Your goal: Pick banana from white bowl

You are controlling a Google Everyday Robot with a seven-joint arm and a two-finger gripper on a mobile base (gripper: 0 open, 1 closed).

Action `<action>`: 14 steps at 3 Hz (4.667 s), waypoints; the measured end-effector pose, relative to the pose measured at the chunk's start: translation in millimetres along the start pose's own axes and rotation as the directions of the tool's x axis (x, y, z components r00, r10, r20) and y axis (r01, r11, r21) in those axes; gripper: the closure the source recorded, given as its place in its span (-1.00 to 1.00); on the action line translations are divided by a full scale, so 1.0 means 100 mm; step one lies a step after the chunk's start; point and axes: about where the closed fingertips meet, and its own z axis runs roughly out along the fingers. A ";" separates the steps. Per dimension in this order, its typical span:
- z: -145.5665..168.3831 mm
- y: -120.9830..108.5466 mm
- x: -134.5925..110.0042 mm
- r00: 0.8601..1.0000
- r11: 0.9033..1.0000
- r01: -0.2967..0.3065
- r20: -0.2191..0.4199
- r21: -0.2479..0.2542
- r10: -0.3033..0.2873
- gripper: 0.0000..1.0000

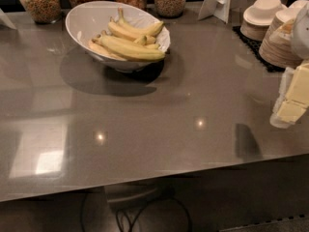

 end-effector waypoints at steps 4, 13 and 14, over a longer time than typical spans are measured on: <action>-0.04 -0.26 -0.60 0.954 0.999 -0.030 0.298 0.016 0.024 -1.00; 0.97 -0.88 -2.72 0.760 0.988 0.136 0.647 -0.076 -0.055 -0.40; 1.12 -0.88 -2.76 0.768 0.985 0.137 0.639 -0.107 -0.038 -0.34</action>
Offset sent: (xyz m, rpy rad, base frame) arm 0.0071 0.0092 0.0050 0.0962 -0.0162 0.0134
